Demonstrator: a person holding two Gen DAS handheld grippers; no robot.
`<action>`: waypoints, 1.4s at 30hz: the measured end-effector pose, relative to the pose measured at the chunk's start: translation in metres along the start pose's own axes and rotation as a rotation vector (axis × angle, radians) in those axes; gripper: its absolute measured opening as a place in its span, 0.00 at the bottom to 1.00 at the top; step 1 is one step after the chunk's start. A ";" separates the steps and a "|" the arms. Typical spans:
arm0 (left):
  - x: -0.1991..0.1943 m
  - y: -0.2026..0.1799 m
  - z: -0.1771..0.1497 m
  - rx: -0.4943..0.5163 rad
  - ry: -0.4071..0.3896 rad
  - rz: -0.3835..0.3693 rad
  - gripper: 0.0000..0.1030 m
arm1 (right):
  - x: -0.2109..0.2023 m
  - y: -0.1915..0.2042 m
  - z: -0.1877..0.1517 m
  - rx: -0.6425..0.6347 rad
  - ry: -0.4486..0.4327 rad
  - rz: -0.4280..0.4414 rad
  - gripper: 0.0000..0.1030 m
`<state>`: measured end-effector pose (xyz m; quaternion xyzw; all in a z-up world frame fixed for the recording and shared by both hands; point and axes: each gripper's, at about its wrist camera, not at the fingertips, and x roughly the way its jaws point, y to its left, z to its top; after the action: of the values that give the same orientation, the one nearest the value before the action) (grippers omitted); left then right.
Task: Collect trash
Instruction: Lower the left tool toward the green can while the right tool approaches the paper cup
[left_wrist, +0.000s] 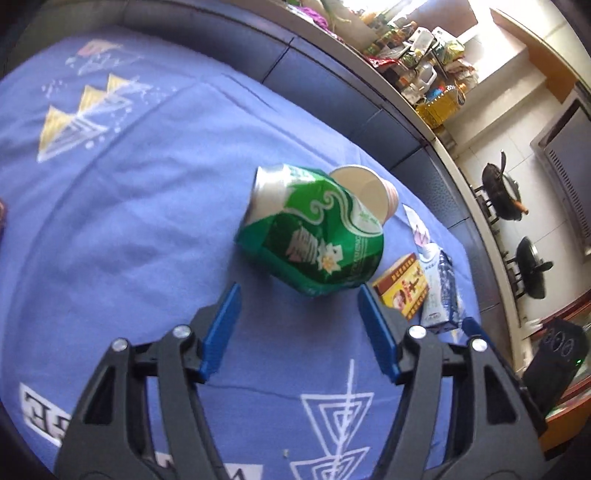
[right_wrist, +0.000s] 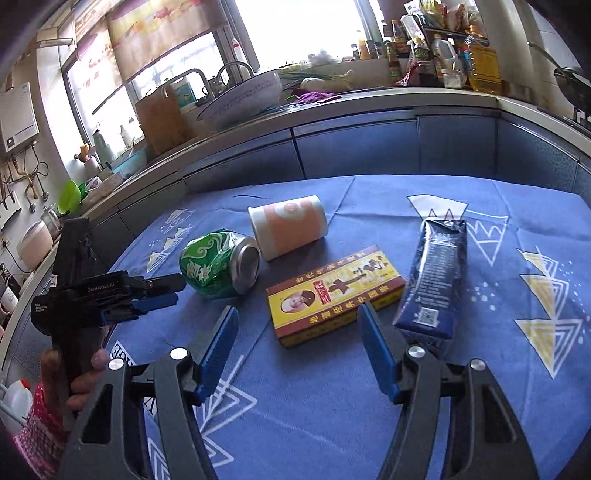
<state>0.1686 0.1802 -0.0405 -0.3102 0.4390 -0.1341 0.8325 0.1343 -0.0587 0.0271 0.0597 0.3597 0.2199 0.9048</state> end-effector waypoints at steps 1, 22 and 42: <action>0.005 0.002 0.001 -0.041 0.015 -0.039 0.64 | 0.004 0.002 0.003 0.000 0.003 0.000 0.65; 0.046 0.033 0.019 -0.375 0.017 -0.150 0.00 | 0.122 -0.021 0.063 -0.124 0.262 -0.181 0.65; 0.018 -0.075 0.009 0.339 -0.208 0.306 0.84 | 0.076 -0.038 0.073 0.091 0.181 0.043 0.65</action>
<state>0.1894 0.1167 -0.0004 -0.1083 0.3638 -0.0456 0.9240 0.2459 -0.0562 0.0231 0.0885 0.4481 0.2272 0.8601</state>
